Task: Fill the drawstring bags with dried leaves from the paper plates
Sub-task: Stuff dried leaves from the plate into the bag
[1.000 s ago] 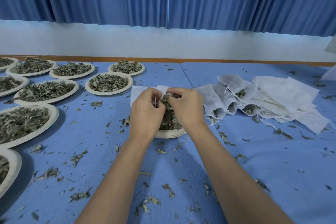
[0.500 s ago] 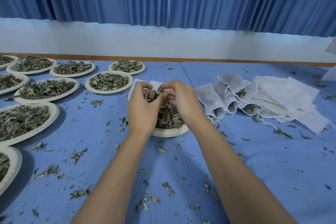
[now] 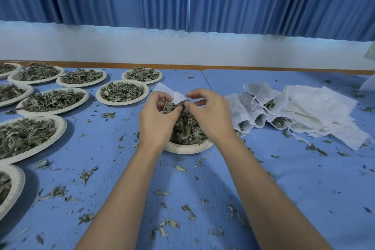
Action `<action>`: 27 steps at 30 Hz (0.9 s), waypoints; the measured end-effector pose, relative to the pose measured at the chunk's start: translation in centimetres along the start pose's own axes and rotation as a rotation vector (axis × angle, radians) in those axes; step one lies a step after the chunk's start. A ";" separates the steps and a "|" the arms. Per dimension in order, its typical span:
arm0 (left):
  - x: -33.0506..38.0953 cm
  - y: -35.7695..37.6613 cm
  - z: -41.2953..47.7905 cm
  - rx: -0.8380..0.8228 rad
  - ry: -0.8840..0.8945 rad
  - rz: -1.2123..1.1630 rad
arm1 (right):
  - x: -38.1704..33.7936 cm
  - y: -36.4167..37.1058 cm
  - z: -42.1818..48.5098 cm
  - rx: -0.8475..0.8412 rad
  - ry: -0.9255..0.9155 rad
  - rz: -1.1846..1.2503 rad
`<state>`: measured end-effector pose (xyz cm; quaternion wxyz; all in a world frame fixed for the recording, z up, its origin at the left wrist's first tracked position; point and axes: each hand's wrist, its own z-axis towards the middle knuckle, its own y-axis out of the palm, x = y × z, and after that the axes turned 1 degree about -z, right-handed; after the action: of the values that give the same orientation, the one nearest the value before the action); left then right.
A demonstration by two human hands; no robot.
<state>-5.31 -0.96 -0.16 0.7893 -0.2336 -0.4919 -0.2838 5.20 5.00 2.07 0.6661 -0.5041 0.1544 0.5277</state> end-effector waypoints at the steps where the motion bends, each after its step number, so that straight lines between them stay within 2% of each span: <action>1: 0.0 0.0 0.0 -0.017 0.007 -0.001 | 0.0 0.1 -0.1 0.015 -0.020 -0.017; 3: 0.1 0.1 -0.1 -0.002 0.008 0.024 | -0.2 0.2 -0.2 0.036 -0.050 -0.050; 7: 0.0 0.2 -0.1 0.150 0.025 0.184 | -0.4 0.1 -0.4 -0.070 -0.077 -0.053; 13: -0.2 0.7 -0.2 0.184 0.168 0.420 | -0.8 0.4 -0.6 -0.135 -0.032 0.058; 16: -0.2 0.9 0.2 0.136 0.132 0.340 | -0.4 0.4 -0.4 -0.102 -0.001 0.081; 21: 0.1 0.5 0.2 -0.067 -0.028 0.071 | 0.4 0.4 0.0 -0.049 0.095 0.180; 24: 0.0 0.1 0.4 -0.063 -0.086 -0.039 | 0.5 0.3 -0.1 -0.062 0.122 0.209; 27: -0.3 0.0 0.4 -0.043 -0.076 0.002 | 0.2 0.3 -0.1 -0.095 0.142 0.236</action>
<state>-5.64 -0.66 -0.25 0.7650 -0.2617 -0.5151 -0.2846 5.05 5.02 1.71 0.5621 -0.5493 0.2344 0.5721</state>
